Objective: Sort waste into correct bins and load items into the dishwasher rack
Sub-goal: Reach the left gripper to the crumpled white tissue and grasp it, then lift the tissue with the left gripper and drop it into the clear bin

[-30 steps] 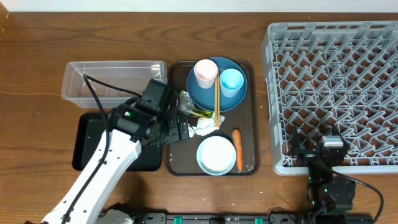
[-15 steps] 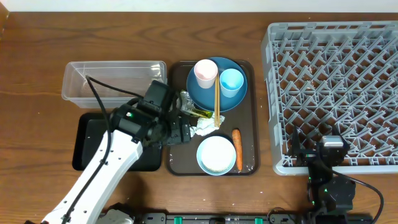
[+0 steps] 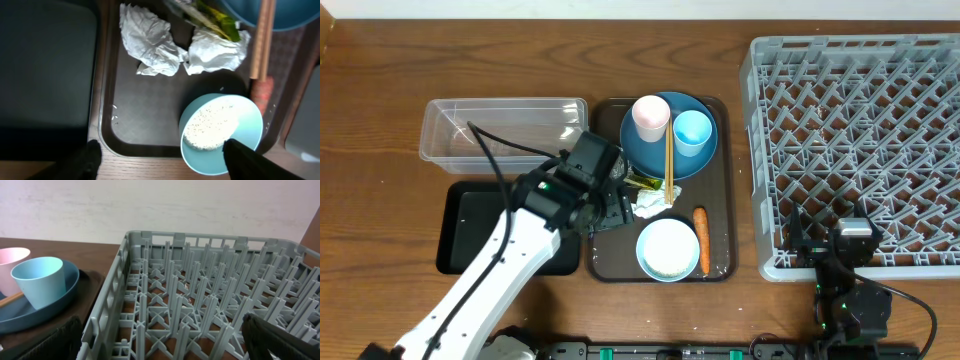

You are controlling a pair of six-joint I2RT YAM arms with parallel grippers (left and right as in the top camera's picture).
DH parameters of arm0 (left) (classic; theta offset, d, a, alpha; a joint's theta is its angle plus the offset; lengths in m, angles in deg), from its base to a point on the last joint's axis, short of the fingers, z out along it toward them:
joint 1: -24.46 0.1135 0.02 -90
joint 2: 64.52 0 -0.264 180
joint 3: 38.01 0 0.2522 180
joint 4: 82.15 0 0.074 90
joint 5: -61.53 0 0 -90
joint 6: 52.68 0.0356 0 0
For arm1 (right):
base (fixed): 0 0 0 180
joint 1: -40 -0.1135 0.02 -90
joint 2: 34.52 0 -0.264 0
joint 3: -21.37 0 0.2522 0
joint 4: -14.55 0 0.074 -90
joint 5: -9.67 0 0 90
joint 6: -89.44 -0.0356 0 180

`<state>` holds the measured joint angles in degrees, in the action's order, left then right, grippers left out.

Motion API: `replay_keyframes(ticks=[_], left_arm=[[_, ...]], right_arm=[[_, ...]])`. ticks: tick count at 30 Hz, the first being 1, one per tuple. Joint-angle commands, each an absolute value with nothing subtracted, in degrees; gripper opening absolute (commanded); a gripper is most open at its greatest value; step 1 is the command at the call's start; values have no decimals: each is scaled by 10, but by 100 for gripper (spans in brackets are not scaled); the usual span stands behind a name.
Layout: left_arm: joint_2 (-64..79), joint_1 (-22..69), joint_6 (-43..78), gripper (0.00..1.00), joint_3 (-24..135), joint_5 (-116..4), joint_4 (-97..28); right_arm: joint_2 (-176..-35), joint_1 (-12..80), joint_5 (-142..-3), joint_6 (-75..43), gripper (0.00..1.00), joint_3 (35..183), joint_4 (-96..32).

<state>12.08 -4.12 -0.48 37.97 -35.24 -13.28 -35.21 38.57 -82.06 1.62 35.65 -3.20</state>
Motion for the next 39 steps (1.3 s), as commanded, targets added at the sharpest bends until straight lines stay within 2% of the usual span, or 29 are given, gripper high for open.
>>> replay_keyframes(ticks=[1,7,11,19,22,25,29,32,39], left_arm=[[154,-43,-24,73,378,-337,-137],[220,-42,-24,66,378,-337,-181],[252,-42,-24,57,378,-337,-212],[325,-43,-35,56,378,-337,-227],[356,-43,-35,39,378,-337,-234],[376,-43,-35,32,378,-337,-246],[379,-43,-35,11,378,-337,-252],[372,-42,-35,6,378,-338,-250],[326,-43,-35,6,379,-337,-226]], right_arm=[[-349,379,-824,19,99,354,-33],[-349,379,-824,19,99,354,-33],[-349,379,-824,19,99,354,-33],[-349,379,-824,19,99,354,-33],[-349,379,-824,19,99,354,-33],[-349,379,-824,19,99,354,-33],[-349,379,-824,19,99,354,-33],[-349,379,-824,19,99,354,-33],[-349,379,-824,19,99,354,-33]])
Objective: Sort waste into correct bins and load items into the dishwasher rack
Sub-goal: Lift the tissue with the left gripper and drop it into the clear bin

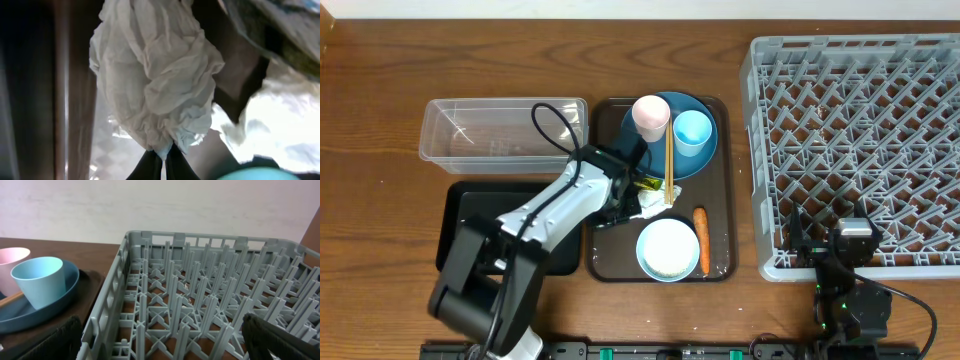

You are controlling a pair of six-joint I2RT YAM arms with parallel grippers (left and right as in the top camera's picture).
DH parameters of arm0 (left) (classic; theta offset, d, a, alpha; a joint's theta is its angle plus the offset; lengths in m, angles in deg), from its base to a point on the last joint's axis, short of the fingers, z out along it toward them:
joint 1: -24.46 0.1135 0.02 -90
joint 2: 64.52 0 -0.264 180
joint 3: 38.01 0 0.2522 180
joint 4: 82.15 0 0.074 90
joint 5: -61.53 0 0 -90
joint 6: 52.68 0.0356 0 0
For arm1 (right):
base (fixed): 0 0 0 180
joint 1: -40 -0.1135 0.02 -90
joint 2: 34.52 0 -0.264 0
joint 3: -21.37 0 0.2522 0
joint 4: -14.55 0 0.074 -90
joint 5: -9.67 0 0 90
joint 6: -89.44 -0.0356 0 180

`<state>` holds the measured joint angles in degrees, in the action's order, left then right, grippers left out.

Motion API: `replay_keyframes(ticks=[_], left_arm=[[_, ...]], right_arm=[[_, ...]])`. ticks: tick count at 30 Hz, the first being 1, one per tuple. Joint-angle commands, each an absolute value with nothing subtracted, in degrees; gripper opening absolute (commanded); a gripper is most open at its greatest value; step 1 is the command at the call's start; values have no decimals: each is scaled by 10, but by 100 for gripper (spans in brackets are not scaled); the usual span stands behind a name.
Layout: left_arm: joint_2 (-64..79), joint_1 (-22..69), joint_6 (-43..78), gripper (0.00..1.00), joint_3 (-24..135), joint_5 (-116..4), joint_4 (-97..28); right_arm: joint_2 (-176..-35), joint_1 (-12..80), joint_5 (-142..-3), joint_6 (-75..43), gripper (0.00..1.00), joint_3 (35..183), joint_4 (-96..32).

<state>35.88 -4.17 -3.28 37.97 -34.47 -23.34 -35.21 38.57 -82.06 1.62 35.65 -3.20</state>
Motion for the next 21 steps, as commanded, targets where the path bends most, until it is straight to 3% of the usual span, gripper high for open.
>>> replay_keyframes(ticks=[1,3,5,7,8,9,11,14,17,21], left_arm=[[319,-43,-35,7,379,-337,-224],[309,-42,-32,10,379,-337,-222],[305,-42,-33,22,379,-335,-222],[306,-42,-32,19,379,-333,-222],[306,-43,-30,9,379,-333,-220],[305,-43,-28,6,379,-333,-217],[304,-42,-26,6,379,-333,-216],[304,-42,-21,17,379,-332,-216],[304,-43,-17,35,379,-304,-218],[305,-43,-17,40,378,-254,-221]], right_arm=[[-349,379,-824,19,99,354,-33],[-349,379,-824,19,99,354,-33],[-349,379,-824,19,99,354,-33],[-349,379,-824,19,99,354,-33],[-349,379,-824,19,99,354,-33],[-349,379,-824,19,99,354,-33],[-349,379,-824,19,99,354,-33],[-349,379,-824,19,99,354,-33],[-349,379,-824,19,99,354,-33],[-349,379,-824,19,99,354,-33]])
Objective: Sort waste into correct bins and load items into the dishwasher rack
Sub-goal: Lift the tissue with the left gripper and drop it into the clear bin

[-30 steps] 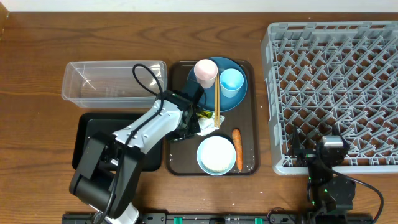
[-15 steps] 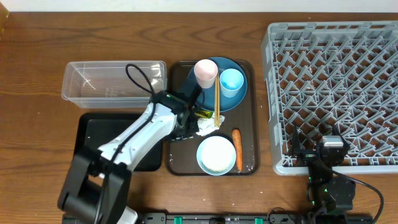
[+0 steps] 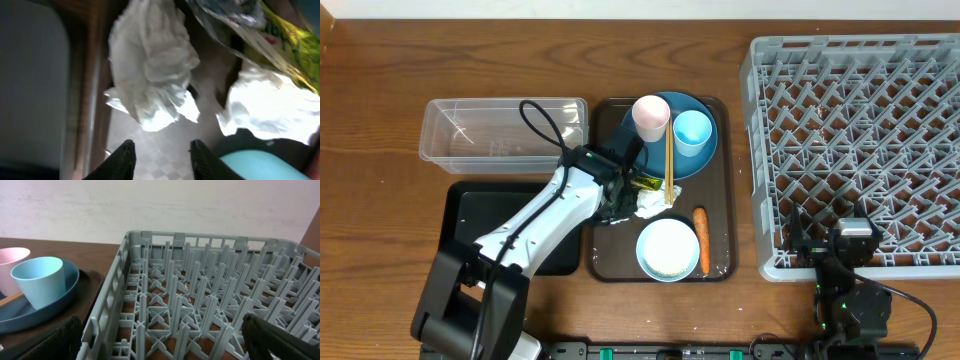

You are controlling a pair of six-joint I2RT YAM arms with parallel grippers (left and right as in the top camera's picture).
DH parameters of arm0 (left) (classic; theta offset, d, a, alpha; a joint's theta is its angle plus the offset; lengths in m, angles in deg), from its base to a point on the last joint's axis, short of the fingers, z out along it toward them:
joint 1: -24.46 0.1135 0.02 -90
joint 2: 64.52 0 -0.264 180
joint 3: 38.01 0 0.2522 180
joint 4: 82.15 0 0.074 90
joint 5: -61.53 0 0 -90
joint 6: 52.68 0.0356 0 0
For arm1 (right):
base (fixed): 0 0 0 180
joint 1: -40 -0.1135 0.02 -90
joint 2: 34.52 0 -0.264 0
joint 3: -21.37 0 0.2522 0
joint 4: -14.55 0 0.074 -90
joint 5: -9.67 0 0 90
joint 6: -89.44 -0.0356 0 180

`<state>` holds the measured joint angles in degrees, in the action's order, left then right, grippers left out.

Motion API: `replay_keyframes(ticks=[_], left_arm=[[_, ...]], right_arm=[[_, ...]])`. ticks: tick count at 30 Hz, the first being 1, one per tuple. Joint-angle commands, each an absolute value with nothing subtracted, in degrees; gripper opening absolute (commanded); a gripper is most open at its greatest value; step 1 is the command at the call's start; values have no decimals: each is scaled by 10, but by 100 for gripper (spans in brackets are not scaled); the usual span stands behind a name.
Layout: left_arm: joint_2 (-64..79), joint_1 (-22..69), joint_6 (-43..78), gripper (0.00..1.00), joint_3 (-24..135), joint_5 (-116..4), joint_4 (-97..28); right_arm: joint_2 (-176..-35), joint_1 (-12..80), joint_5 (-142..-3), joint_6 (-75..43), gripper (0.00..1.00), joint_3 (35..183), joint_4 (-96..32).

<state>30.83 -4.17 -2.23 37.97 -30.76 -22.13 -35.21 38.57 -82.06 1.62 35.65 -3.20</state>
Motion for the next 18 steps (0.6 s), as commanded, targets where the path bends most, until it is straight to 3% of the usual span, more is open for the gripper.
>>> replay_keyframes(ticks=[1,12,18], left_arm=[[306,-43,-17,40,378,-248,-223],[317,-55,-13,42,349,-247,-286],[317,-55,-13,51,333,-221,-296]], right_arm=[[-349,379,-824,19,99,354,-33],[-349,379,-824,19,99,354,-33],[-349,379,-824,19,99,354,-33]])
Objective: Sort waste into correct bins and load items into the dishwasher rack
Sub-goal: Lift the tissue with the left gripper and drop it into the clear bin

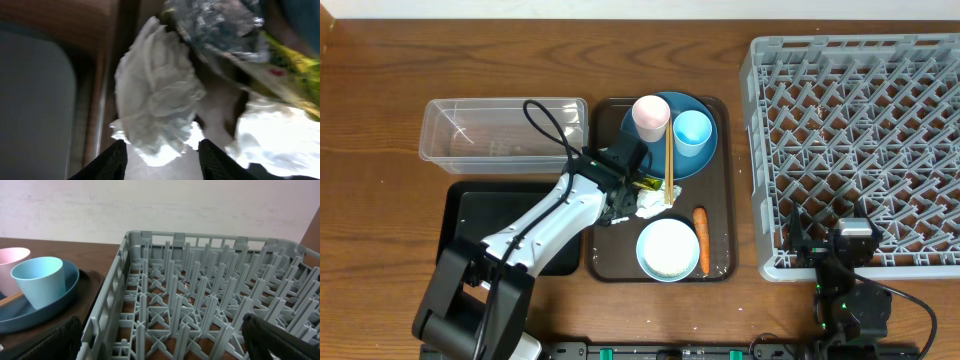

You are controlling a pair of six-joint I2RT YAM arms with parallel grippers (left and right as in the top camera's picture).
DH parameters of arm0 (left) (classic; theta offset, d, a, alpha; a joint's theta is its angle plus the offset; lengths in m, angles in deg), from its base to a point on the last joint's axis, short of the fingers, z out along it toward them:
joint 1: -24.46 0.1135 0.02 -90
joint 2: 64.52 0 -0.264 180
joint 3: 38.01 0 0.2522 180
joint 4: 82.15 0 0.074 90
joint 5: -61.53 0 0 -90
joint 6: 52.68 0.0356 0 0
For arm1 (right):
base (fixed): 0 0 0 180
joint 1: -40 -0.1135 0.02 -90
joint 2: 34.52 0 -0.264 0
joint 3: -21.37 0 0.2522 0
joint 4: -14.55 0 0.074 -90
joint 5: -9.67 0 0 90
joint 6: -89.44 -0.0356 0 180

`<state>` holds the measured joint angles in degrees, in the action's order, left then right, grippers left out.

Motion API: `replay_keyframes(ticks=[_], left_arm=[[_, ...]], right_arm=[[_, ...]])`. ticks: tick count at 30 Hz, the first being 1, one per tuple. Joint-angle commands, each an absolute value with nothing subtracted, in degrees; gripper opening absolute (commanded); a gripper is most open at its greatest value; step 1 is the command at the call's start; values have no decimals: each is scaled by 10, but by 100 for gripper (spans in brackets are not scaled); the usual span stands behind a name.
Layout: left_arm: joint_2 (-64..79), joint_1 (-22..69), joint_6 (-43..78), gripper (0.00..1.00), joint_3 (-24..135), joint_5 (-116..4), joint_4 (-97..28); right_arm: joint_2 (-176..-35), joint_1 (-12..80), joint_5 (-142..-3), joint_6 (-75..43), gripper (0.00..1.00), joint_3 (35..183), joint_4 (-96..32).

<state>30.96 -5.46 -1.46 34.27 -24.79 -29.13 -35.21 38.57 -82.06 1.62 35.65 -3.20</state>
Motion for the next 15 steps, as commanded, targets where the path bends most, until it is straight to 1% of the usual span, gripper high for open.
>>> replay_keyframes(ticks=[1,3,5,7,9,10,11,15], left_arm=[[317,-55,-13,51,328,-222,-300],[317,-55,-13,51,316,-222,-313],[317,-55,-14,47,307,-222,-320],[317,-55,-14,36,302,-222,-322],[317,-55,-14,19,302,-222,-323],[317,-55,-14,8,303,-222,-325],[317,-55,-14,6,303,-222,-326],[309,-55,-13,6,306,-224,-321]], right_arm=[[-349,379,-824,19,99,354,-33],[-349,379,-824,19,99,354,-33],[-349,379,-824,19,99,354,-33],[-349,379,-824,19,99,354,-33],[-349,379,-824,19,99,354,-33],[-349,379,-824,19,99,354,-33],[-349,379,-824,19,99,354,-33],[-349,379,-824,19,99,354,-33]])
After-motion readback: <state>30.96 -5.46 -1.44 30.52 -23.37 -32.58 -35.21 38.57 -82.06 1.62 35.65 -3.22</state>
